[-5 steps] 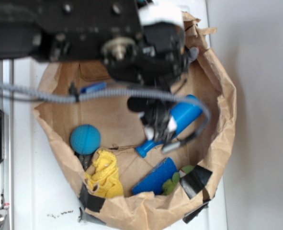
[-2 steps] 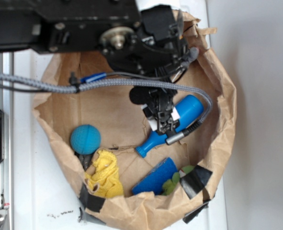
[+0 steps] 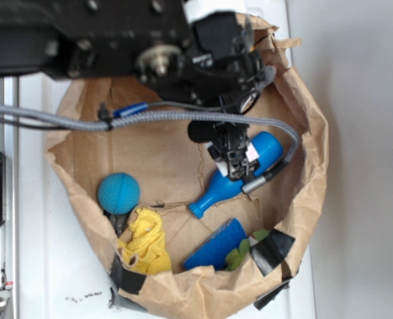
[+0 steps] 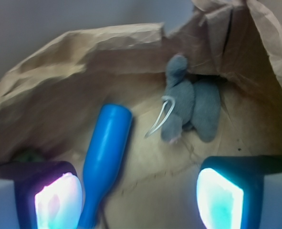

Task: Grab the gray animal.

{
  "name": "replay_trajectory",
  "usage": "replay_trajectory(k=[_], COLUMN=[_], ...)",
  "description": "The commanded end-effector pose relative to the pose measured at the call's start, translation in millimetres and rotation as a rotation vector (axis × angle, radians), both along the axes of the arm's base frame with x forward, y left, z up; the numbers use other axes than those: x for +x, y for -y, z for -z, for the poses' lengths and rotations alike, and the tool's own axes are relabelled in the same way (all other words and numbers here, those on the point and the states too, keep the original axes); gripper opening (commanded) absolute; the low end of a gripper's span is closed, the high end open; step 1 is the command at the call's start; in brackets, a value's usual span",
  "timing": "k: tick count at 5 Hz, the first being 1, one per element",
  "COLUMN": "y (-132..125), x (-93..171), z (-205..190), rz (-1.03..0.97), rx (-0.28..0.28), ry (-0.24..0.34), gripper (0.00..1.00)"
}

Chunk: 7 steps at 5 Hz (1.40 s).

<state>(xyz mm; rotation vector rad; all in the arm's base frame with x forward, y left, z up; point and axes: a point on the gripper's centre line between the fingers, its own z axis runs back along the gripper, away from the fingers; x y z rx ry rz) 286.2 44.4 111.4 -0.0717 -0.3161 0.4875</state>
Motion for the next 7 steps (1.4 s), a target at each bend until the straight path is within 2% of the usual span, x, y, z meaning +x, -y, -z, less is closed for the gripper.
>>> replay_trajectory(k=[1,3,4,5,7], y=[-12.1,-41.8,-52.1,-49.6,-13.4], x=[4.9,20.4,26.3,24.5,15.2], z=[-0.7,19.8,25.8,27.8,23.4], rz=[-0.118,-0.304,-0.334,-0.334,-0.312], rx=[0.001,0.029,0.048,0.047,0.022], ry=[0.090,0.055,0.035,0.025,0.027], gripper=[1.00,1.00,1.00,1.00,1.00])
